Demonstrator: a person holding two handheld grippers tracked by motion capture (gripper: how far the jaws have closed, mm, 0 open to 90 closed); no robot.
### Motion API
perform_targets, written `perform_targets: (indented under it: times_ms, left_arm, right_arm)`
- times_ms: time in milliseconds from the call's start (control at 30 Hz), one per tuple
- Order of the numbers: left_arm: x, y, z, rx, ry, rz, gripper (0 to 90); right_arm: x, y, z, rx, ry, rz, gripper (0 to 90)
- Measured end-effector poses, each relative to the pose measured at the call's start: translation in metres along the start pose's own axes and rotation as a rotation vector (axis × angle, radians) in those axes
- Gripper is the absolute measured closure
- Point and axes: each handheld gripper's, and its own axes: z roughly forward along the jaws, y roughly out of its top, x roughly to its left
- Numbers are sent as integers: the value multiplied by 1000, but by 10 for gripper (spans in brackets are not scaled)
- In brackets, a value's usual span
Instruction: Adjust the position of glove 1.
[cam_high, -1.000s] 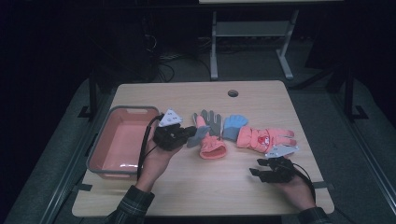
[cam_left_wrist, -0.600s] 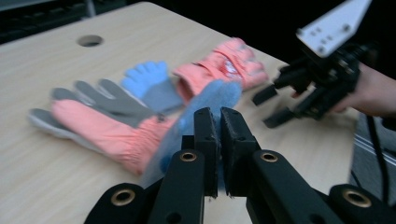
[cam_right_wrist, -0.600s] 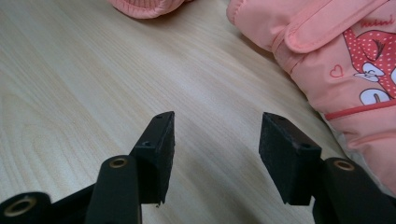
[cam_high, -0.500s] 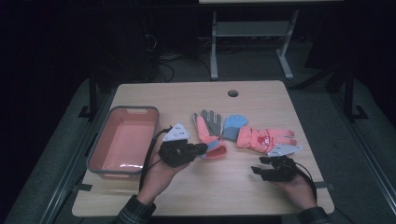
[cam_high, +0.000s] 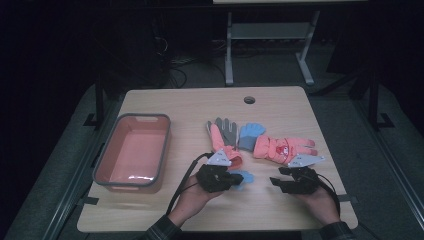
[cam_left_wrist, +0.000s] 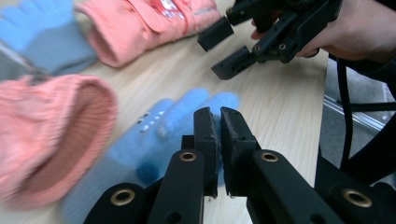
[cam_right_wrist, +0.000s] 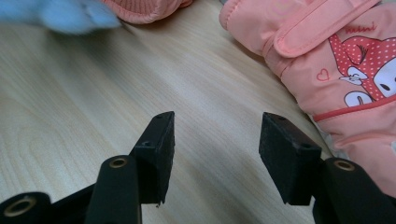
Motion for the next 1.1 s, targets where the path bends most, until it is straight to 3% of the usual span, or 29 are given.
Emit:
perform_targets:
  times_ms: [167,267,333,433,567,733,833,1100]
  left_arm:
    - [2,1,18,9,-29,-4,787]
    - [3,2,17,4,-17,0,724]
    - [7,1,12,5,-5,2,755]
    - [15,-3,5,19,67,25,887]
    - [37,-17,-2,68,158,14,894]
    - [52,-26,1,125,219,7,893]
    - [53,-31,4,167,206,6,893]
    - [41,-38,-2,195,156,-2,893]
  right_arm:
    - [-1,0,-1,0,-2,-2,451]
    - [-1,0,-1,-4,-1,1,451]
    - [-1,0,-2,-3,2,0,451]
    - [-1,0,-2,-2,2,-5,451]
    - [1,0,-1,-1,4,-1,451]
    - [1,0,-1,4,5,-2,451]
    - [1,-1,-1,6,5,-2,450]
    - [2,-1,-2,2,9,-3,456]
